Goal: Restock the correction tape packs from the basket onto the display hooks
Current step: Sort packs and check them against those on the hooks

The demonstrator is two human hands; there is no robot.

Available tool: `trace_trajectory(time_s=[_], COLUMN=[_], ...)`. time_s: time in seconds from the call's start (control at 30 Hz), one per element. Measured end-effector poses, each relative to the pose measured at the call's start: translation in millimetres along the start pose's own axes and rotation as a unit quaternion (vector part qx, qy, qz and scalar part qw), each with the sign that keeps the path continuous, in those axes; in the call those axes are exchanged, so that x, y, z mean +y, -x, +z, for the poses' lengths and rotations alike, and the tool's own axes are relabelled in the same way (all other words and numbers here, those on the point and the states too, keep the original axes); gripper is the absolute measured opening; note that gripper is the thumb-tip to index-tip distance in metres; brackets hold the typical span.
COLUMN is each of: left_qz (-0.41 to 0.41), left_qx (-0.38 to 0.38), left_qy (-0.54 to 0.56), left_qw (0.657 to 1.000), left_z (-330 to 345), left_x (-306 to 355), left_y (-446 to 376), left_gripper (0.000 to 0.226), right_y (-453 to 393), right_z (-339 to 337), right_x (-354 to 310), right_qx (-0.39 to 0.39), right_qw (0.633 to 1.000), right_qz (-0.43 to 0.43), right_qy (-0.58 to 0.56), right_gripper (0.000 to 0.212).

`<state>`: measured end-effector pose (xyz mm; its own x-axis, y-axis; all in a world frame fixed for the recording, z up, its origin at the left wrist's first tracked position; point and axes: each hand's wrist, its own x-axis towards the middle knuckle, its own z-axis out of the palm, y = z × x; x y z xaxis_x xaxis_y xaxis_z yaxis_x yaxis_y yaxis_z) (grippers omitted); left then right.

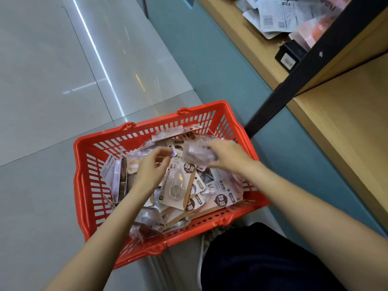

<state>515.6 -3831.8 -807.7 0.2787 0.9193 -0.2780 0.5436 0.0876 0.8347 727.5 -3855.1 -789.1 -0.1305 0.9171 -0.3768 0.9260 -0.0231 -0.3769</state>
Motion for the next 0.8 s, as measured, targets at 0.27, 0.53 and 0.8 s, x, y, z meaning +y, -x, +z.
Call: trace_trajectory(time_s=[0.27, 0.53, 0.8], left_qz=[-0.127, -0.154, -0.126], left_qx=[-0.087, -0.096, -0.072], left_qy=[-0.221, -0.143, 0.038], left_qw=[0.963, 0.973, 0.989], left_z=[30, 21, -13], left_x=[-28, -18, -4], left_y=[20, 18, 16], left_gripper=[0.073, 0.057, 0.027], right_y=[15, 39, 25], right_z=[44, 23, -65], right_x=[39, 31, 22], right_qx=[-0.303, -0.171, 0.051], right_qw=[0.938, 0.985, 0.972], right_qz=[-0.008, -0.008, 0.008], right_qy=[0.166, 0.033, -0.230], right_gripper=[0.024, 0.039, 0.030])
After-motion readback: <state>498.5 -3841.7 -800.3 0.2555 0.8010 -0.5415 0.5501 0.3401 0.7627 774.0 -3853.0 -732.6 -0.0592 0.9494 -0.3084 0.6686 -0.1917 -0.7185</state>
